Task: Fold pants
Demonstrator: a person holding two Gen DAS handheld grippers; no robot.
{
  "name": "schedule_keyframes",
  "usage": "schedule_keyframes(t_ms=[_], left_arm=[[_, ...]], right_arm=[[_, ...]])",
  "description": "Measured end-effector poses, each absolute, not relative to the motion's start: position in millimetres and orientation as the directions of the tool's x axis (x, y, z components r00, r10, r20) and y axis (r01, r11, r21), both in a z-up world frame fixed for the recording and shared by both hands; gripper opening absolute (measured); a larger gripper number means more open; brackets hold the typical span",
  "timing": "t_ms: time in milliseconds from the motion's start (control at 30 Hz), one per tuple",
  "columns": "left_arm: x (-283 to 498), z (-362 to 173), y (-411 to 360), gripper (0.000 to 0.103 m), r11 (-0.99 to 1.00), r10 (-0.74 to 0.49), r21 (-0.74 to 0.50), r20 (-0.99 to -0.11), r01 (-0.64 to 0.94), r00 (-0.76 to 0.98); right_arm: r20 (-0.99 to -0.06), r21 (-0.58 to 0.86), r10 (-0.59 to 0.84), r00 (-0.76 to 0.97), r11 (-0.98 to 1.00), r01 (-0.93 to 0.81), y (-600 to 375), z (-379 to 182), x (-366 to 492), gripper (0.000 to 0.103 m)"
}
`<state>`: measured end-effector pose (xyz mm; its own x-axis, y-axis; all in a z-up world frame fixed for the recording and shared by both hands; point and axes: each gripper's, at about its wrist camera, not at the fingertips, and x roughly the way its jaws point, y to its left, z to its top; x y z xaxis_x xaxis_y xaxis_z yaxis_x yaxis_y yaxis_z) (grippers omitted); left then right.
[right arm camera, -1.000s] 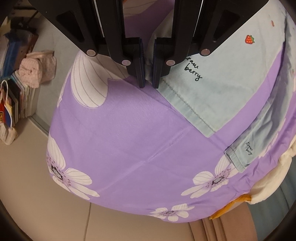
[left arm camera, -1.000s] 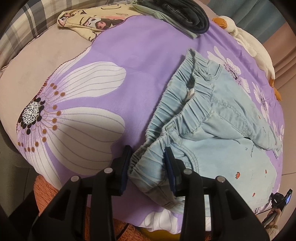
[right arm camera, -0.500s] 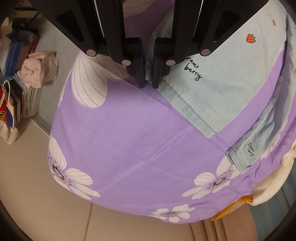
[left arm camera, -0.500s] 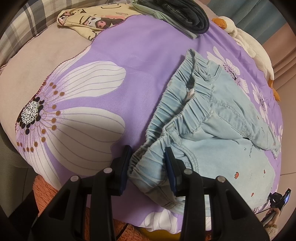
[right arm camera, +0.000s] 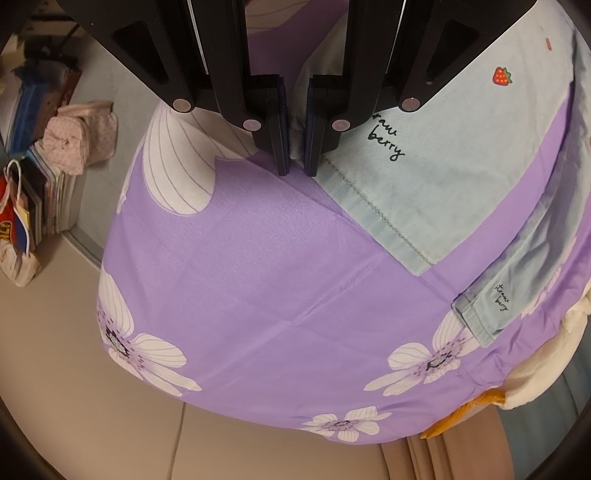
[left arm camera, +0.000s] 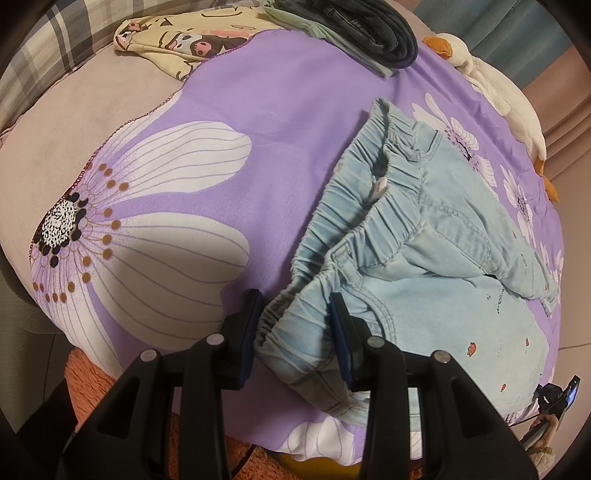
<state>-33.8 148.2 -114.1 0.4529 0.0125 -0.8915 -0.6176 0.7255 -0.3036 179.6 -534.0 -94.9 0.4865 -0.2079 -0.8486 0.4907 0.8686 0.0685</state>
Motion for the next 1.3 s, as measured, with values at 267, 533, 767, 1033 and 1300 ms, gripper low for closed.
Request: schedule_keyframes(t_ms=[267, 533, 767, 1033, 1300], left_arm=[[-33.8, -114.0, 147.9, 0.038, 0.726, 0.012, -0.303, -0.892, -0.617, 0.452], [-32.8, -113.1, 147.7, 0.038, 0.726, 0.013, -0.302, -0.892, -0.617, 0.451], [-31.2, -113.3, 147.9, 0.038, 0.723, 0.01, -0.303, -0.894, -0.62, 0.449], [-29.8, -94.3, 136.0, 0.048, 0.771, 0.075, -0.213, -0.906, -0.6, 0.418], [-37.7, -23.8, 121.9, 0.09, 0.801, 0.157, -0.239, -0.801, -0.549, 0.577]], right_arm=[[-0.848, 0.067, -0.21, 0.487, 0.868, 0.491, -533.7, -95.1, 180.1, 0.007], [-0.851, 0.037, -0.229, 0.474, 0.872, 0.488, -532.2, -95.1, 183.2, 0.007], [-0.848, 0.043, -0.228, 0.478, 0.87, 0.491, -532.8, -96.6, 182.0, 0.007], [-0.856, -0.037, -0.283, 0.433, 0.868, 0.495, -525.5, -88.7, 181.0, 0.018], [-0.771, -0.059, -0.332, 0.544, 0.887, 0.457, -496.1, -29.0, 149.5, 0.075]])
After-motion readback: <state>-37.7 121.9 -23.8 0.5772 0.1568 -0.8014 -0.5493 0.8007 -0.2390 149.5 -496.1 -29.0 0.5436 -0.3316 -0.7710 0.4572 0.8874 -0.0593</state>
